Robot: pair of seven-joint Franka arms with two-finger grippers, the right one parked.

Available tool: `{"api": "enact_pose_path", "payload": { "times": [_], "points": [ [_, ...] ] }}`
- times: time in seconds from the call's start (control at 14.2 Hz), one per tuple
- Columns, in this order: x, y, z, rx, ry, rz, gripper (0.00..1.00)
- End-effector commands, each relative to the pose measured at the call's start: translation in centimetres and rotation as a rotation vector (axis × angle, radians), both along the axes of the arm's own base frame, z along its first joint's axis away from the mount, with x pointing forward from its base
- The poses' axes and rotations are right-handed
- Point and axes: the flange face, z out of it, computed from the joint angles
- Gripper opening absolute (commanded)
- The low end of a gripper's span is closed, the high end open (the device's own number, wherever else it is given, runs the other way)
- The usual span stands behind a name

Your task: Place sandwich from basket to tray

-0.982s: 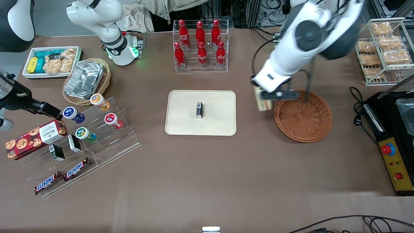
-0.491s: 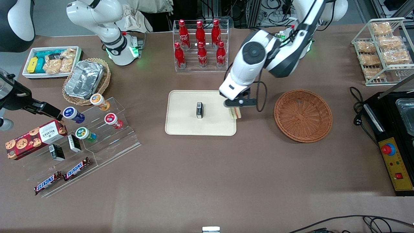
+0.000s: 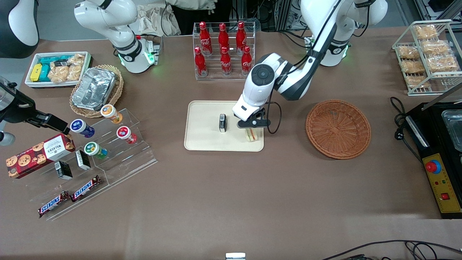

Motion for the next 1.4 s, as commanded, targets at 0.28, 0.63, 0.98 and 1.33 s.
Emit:
{"api": "enact_pose_path", "payload": {
  "times": [0.28,0.63,0.98,1.33],
  "points": [
    [0.1,0.5,-0.6,0.032,-0.025,0.007,0.61],
    [3.0,4.3,5.5,0.098,0.019,0.100,1.00],
    [9.5,15.6,14.8,0.135,0.050,0.212,1.00],
    [11.1,27.5,20.9,0.123,0.065,0.110,1.00]
  ]
}}
